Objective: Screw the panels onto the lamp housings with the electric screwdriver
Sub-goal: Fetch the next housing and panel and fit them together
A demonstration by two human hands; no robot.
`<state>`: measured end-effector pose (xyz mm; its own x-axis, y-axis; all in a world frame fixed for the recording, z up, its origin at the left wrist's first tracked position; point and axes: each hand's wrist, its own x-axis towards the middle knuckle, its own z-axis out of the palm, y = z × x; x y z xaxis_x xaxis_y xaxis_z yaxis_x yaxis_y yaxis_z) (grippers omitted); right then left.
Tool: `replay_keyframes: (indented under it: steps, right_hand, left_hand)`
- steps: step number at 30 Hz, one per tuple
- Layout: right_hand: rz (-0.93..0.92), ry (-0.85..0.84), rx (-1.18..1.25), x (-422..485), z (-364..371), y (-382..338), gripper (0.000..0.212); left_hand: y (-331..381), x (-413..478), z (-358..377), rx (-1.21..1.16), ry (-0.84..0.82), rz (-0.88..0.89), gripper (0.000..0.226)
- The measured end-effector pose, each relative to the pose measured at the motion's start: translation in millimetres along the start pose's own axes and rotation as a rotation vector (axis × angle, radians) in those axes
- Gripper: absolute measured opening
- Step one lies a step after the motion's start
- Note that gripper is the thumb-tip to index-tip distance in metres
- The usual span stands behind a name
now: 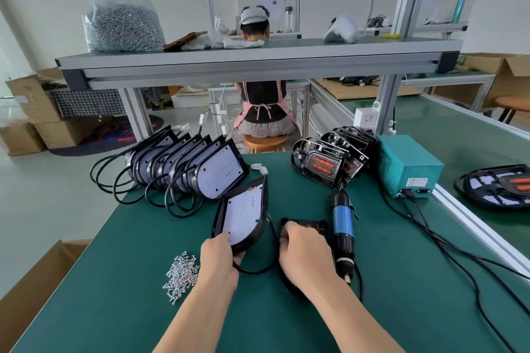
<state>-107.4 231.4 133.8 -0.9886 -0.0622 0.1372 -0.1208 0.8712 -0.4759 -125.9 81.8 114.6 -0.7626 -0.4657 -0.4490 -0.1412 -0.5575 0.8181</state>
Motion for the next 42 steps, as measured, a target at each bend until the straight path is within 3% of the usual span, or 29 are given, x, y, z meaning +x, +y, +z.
replay_keyframes:
  steps: [7,11,14,20,22,24,27,30,35,38,42]
  right_hand:
    - [-0.131,-0.037,-0.187,-7.2,3.0,-4.4,0.028]
    - [-0.111,0.001,-0.239,-8.3,-3.5,10.2,0.023]
    - [-0.108,-0.09,-0.294,-9.3,-14.3,21.0,0.025]
    - [-0.075,-0.187,-0.266,3.0,-27.0,21.6,0.028]
    - [-0.065,-0.186,-0.245,7.5,-24.9,24.7,0.022]
    - [-0.055,-0.165,-0.183,12.1,-22.3,27.6,0.023]
    - [-0.042,-0.102,-0.055,18.8,-23.2,30.6,0.041]
    - [-0.01,-0.004,0.021,28.3,-32.4,28.7,0.047]
    - [0.033,0.207,0.122,50.6,-60.5,20.4,0.024]
    - [0.012,0.318,0.141,67.6,-77.2,10.0,0.021]
    - [-0.064,0.329,0.095,82.4,-81.7,-6.0,0.019]
  left_hand:
    - [-5.2,-5.4,-11.5,0.213,0.046,0.101,0.006]
    - [-9.7,-18.3,-18.8,0.393,0.062,0.252,0.013]
    - [-12.2,-25.8,-20.7,0.528,0.091,0.341,0.014]
    - [-15.8,-29.0,-19.8,0.643,0.082,0.383,0.004]
    - [-15.2,-27.5,-22.5,0.642,0.063,0.384,0.012]
    - [-15.1,-27.7,-25.6,0.633,0.036,0.388,0.026]
    - [-16.2,-29.9,-26.0,0.643,0.025,0.405,0.044]
    - [-18.5,-31.6,-25.4,0.668,0.004,0.44,0.049]
    - [-21.2,-38.8,-27.9,0.725,-0.084,0.532,0.051]
    - [-29.3,-46.7,-27.1,0.721,-0.116,0.583,0.043]
    - [-42.1,-61.3,-22.9,0.667,-0.111,0.598,0.04]
